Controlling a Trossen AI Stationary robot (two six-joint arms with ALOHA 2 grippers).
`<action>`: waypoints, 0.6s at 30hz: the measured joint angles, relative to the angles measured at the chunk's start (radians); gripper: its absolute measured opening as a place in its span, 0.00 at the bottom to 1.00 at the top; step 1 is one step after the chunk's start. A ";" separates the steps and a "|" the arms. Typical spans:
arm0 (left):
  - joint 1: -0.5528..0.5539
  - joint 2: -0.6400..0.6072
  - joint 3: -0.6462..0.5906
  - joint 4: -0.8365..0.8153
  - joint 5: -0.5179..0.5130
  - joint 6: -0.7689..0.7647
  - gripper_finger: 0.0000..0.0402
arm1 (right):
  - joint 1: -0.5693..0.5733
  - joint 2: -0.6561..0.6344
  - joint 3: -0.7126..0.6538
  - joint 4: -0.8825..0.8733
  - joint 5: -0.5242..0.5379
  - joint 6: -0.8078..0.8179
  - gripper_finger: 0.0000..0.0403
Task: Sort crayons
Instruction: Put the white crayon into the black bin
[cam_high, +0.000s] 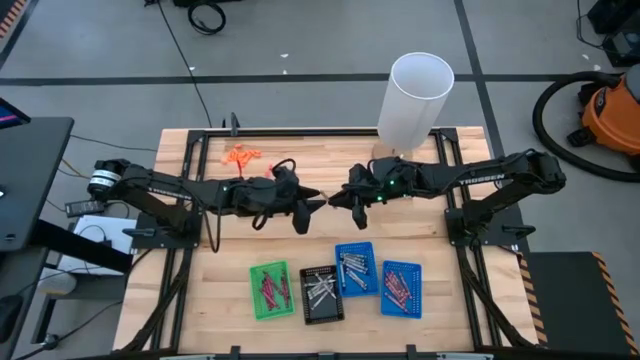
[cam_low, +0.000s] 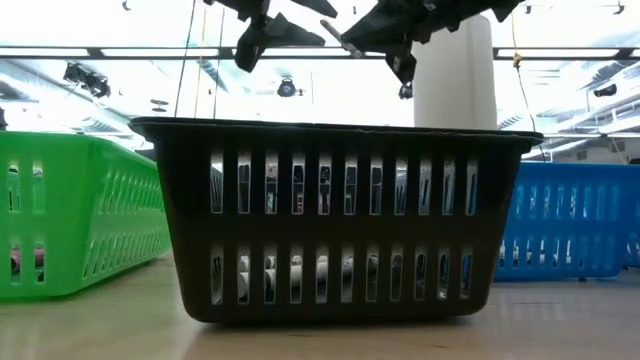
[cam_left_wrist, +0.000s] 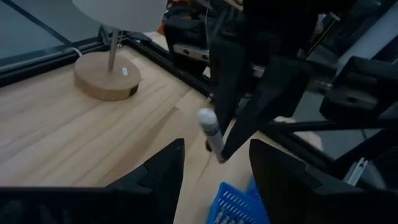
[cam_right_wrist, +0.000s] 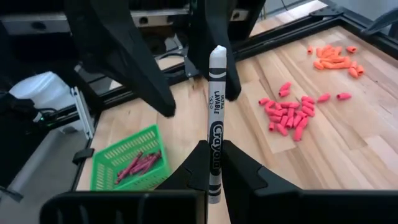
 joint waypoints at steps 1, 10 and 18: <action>0.000 0.001 0.000 0.010 0.000 -0.005 0.48 | 0.002 0.000 0.000 0.005 0.009 0.000 0.09; 0.000 0.083 0.000 0.168 0.000 -0.040 0.47 | 0.007 0.003 0.000 0.026 0.011 -0.008 0.09; -0.002 0.099 0.000 0.205 -0.003 -0.038 0.32 | 0.025 0.003 0.000 0.023 0.002 -0.005 0.09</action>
